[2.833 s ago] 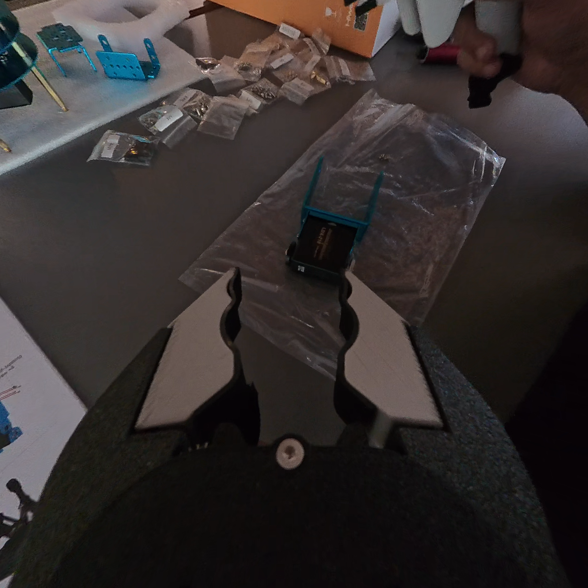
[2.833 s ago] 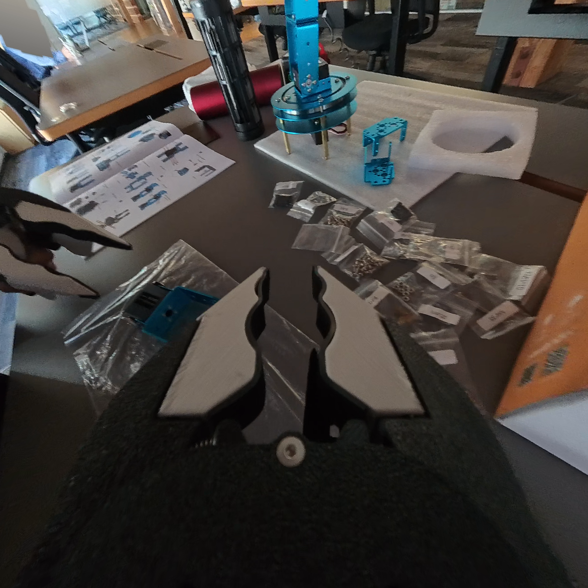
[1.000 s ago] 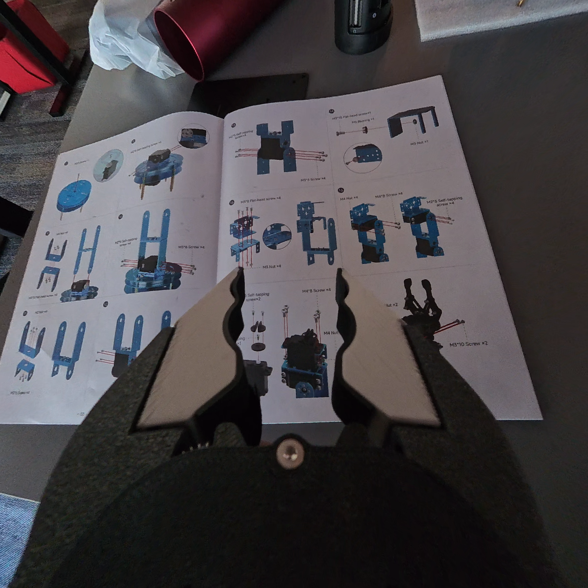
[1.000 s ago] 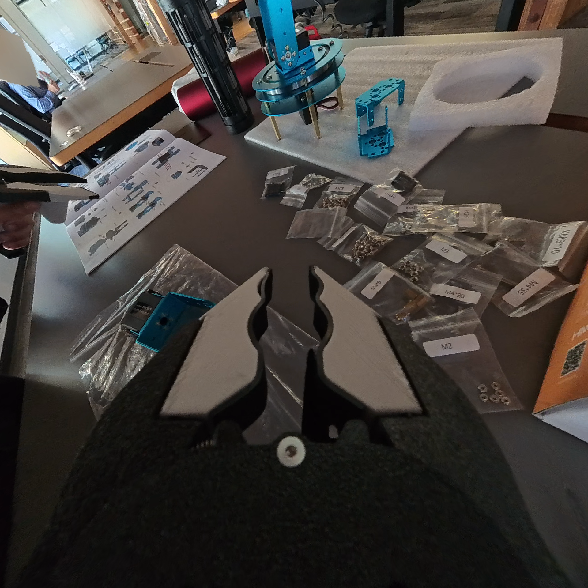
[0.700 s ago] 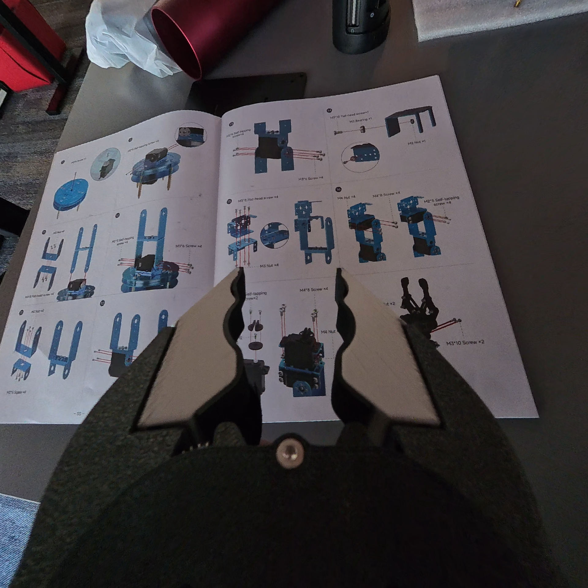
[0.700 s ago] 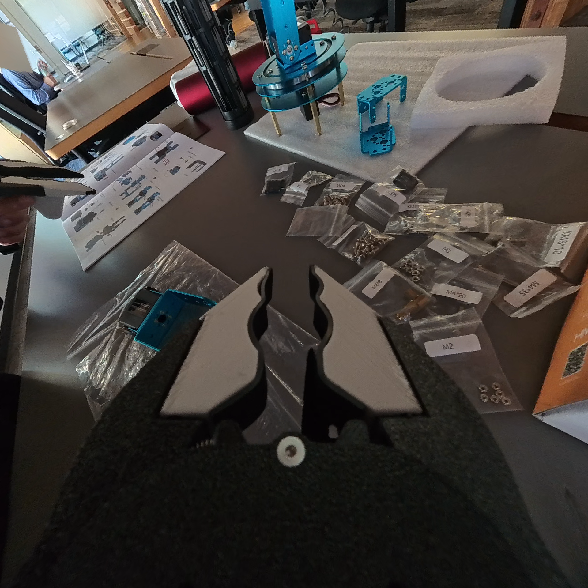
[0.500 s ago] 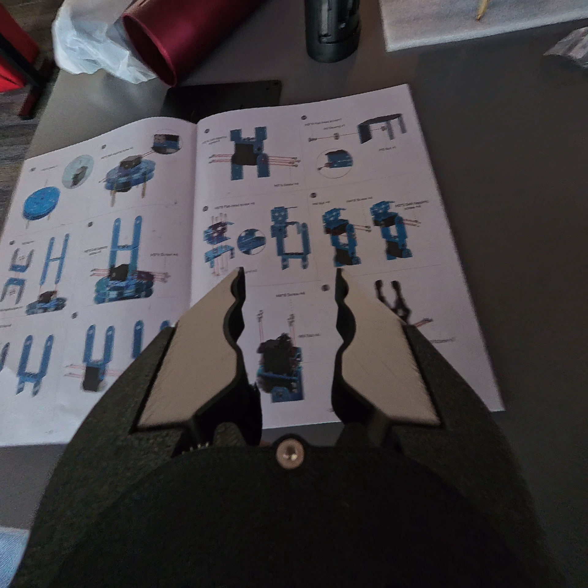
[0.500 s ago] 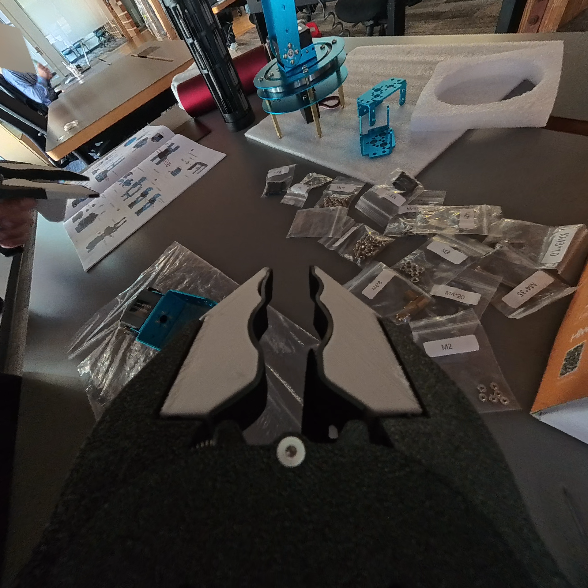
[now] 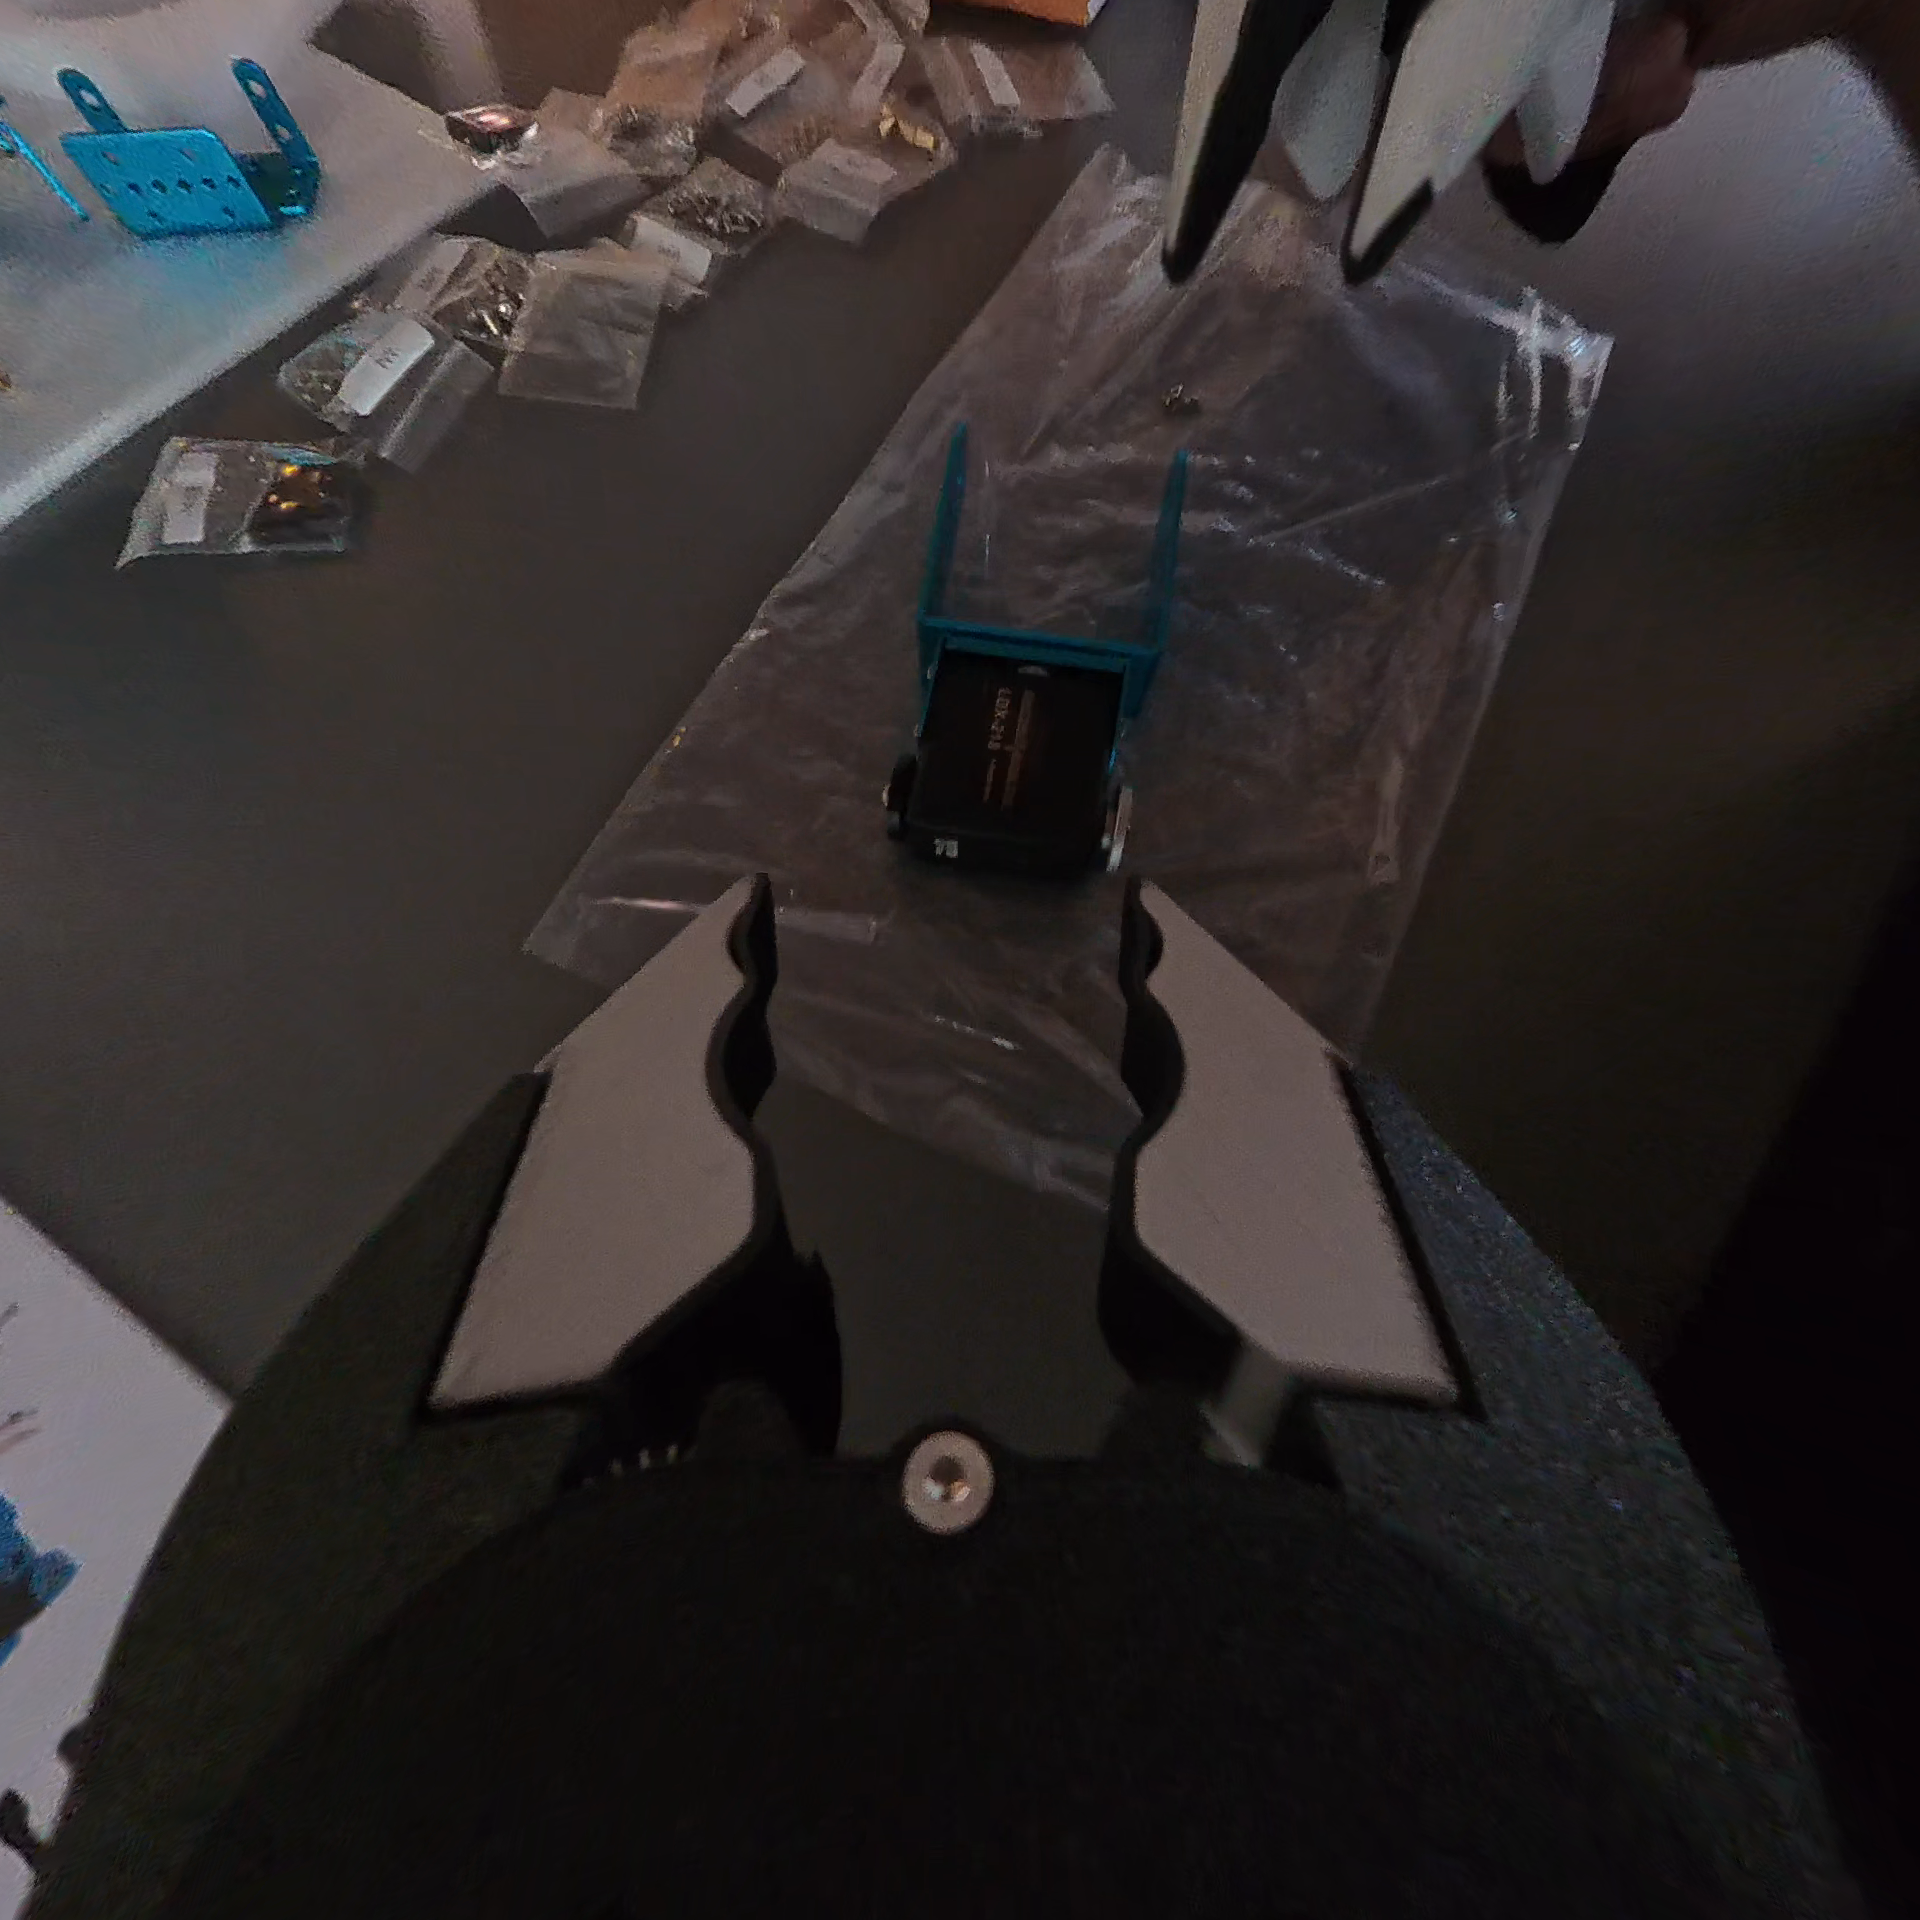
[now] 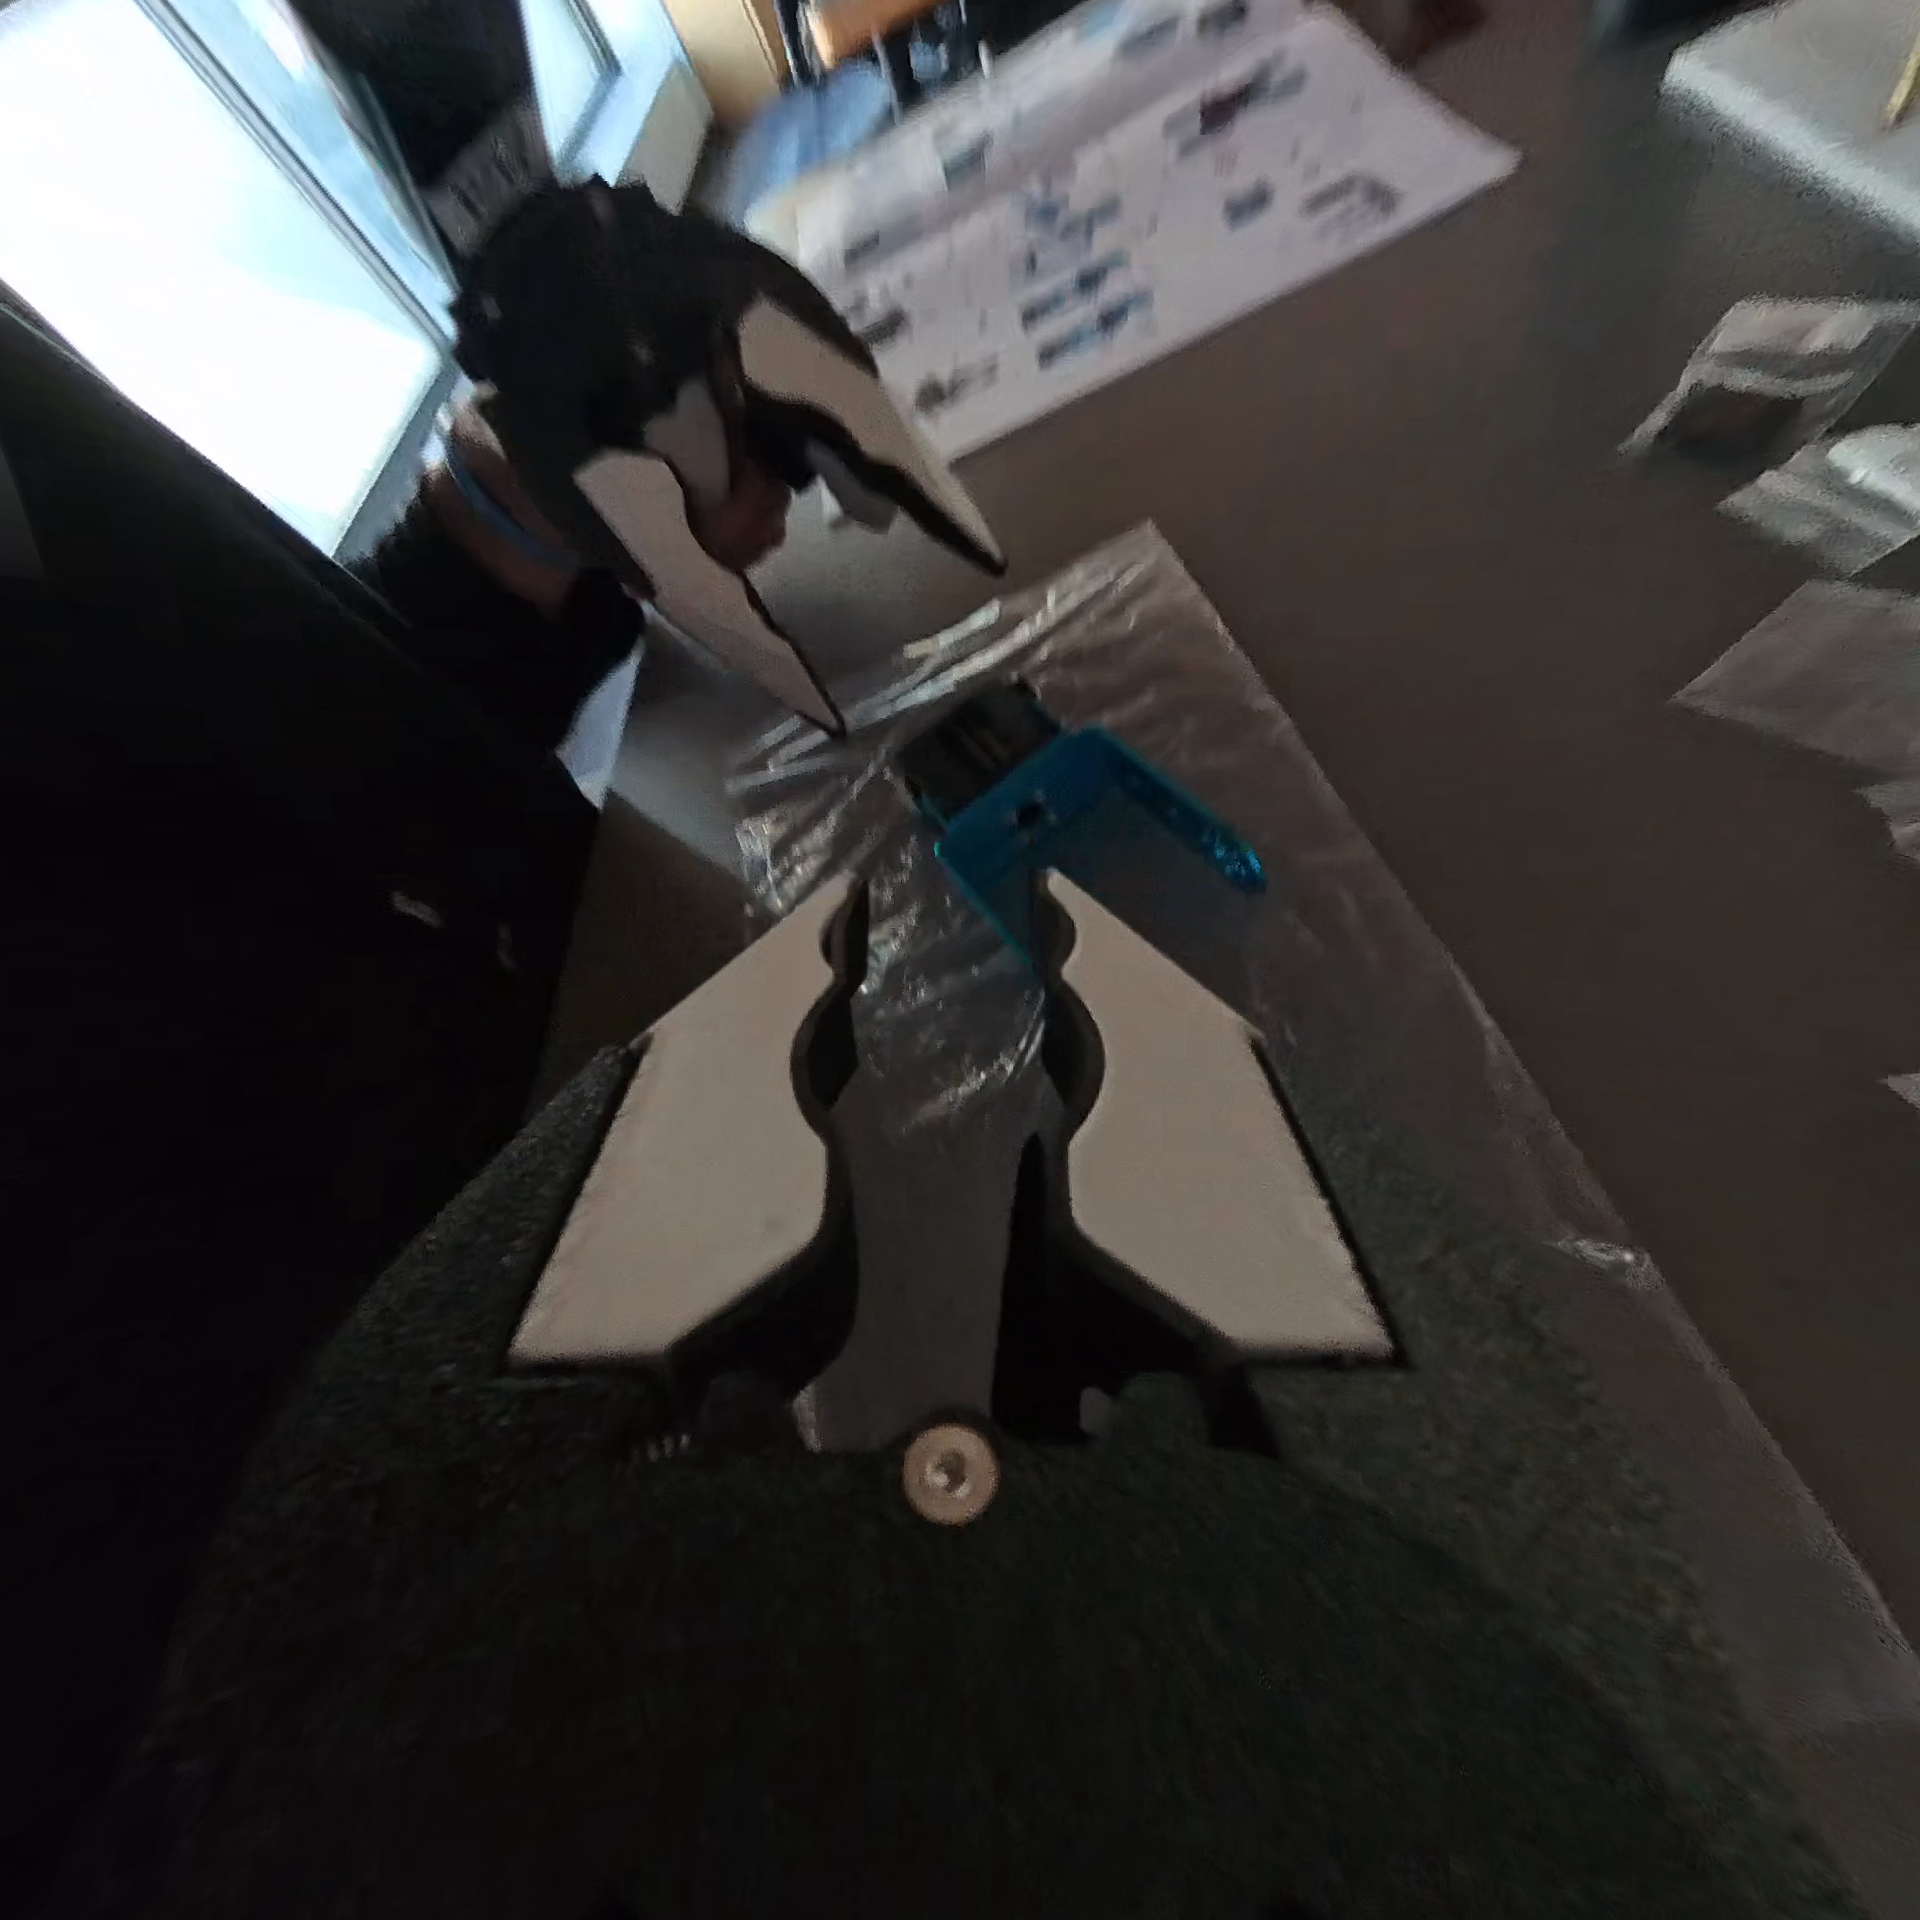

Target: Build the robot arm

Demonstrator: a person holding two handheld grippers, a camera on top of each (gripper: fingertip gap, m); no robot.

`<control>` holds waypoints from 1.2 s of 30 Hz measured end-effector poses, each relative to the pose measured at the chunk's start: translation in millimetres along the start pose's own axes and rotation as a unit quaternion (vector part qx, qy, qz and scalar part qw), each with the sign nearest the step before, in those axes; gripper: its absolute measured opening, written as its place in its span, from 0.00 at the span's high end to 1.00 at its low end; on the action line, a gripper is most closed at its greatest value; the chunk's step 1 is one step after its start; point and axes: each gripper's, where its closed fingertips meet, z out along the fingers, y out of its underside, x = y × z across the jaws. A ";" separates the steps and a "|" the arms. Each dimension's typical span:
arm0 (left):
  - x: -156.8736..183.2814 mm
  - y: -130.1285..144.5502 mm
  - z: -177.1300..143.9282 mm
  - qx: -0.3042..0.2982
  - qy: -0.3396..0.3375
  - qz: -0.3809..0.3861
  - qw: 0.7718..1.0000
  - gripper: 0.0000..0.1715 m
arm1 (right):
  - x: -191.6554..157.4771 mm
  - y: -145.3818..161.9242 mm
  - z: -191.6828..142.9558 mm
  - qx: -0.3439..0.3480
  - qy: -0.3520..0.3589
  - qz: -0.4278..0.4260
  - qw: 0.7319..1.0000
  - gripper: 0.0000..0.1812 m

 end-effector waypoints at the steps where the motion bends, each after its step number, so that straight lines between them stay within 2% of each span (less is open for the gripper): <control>1: 2.0 -1.0 4.9 -0.003 -0.001 0.007 1.000 0.62 | 2.3 6.8 4.1 -0.021 0.012 -0.004 1.000 0.83; 4: 11.9 -7.4 15.1 0.003 0.021 0.009 1.000 0.61 | 10.1 26.0 11.7 -0.080 0.048 -0.022 0.995 0.83; 10: 11.0 -10.4 29.5 -0.009 0.013 0.020 1.000 0.62 | 20.4 38.8 16.8 -0.129 0.101 -0.061 0.985 0.85; 17: 12.0 -2.0 41.0 -0.047 -0.003 0.047 0.998 0.67 | 25.2 43.2 22.6 -0.155 0.133 -0.108 0.973 0.90; 21: 11.9 -7.6 40.0 -0.044 -0.024 0.027 0.998 0.67 | 36.3 42.5 18.6 -0.166 0.172 -0.146 0.960 0.97; 25: 17.6 -23.6 42.8 -0.019 -0.048 -0.007 0.999 0.68 | 43.4 36.9 3.8 -0.166 0.146 -0.127 0.967 0.96; 29: 20.0 -37.7 58.0 -0.016 -0.093 -0.034 0.995 0.68 | 59.8 31.9 -14.5 -0.206 0.140 -0.165 0.954 0.97; 32: 17.5 -39.1 68.2 -0.025 -0.131 -0.044 0.990 0.68 | 73.0 33.7 -16.6 -0.242 0.128 -0.174 0.946 0.96; 36: 15.4 -36.0 69.3 -0.033 -0.147 -0.067 0.986 0.68 | 79.3 37.3 -10.0 -0.251 0.112 -0.186 0.943 0.96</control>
